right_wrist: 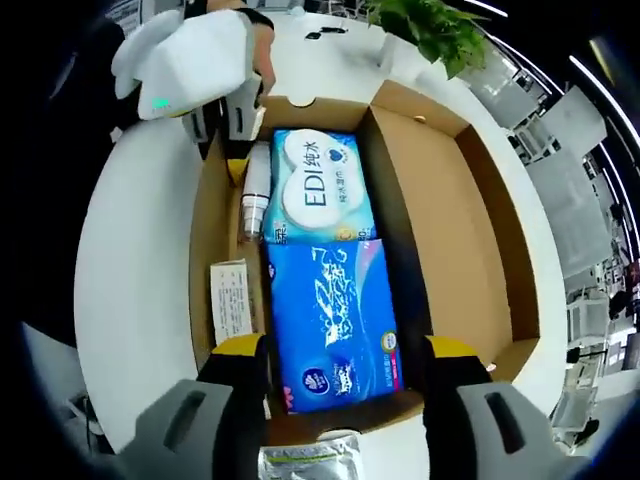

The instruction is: Operate the shoe box by opening the lid, removing the specified soft item, and placing it in the target area until the item is outside and the box remains undamaged.

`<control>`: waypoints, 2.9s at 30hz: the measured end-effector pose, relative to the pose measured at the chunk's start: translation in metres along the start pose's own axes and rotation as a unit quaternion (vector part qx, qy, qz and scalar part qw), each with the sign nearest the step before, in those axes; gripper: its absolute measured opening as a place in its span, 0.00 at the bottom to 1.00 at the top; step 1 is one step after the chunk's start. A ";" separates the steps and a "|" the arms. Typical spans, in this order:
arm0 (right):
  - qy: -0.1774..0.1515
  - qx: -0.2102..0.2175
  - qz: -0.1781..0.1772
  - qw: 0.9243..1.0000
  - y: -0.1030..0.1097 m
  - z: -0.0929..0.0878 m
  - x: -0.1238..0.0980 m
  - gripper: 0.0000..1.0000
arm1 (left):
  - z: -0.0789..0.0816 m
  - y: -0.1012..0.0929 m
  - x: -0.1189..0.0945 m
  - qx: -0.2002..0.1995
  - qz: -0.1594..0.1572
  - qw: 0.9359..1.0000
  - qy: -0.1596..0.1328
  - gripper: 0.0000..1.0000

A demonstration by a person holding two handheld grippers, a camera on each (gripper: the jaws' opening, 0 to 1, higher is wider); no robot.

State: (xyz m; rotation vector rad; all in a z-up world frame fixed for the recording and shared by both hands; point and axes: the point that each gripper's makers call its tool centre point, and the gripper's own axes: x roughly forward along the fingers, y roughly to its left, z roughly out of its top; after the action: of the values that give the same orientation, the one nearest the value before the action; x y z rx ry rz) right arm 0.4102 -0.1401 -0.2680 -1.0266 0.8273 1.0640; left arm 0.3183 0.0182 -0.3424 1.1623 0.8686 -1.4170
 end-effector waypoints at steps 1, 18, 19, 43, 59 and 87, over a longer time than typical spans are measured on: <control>0.001 -0.001 0.004 1.000 0.001 0.000 0.003 0.63 | 0.000 0.000 0.000 0.000 -0.001 1.000 -0.001 0.03; 0.027 -0.018 0.037 0.999 0.007 -0.003 0.028 0.67 | 0.000 0.001 -0.001 -0.003 0.001 1.000 -0.002 0.03; 0.027 -0.017 0.038 0.999 0.006 -0.002 0.029 0.67 | 0.001 0.001 -0.001 -0.003 0.000 1.000 -0.003 0.03; 0.059 -0.021 0.096 0.993 0.013 -0.005 0.052 0.66 | 0.000 0.003 0.000 -0.004 0.001 1.000 -0.002 0.03; 0.072 -0.033 0.104 0.991 0.018 -0.006 0.062 0.69 | 0.000 0.003 0.000 0.000 0.002 1.000 0.001 0.03; 0.118 -0.044 0.077 0.989 0.019 -0.008 0.064 0.68 | -0.001 0.003 0.000 0.002 0.007 1.000 0.010 0.03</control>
State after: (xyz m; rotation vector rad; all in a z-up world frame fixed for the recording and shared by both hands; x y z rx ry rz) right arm 0.4101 -0.1268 -0.3338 -1.1939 1.0718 1.1313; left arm 0.3215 0.0184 -0.3425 1.1853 0.8695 -1.3983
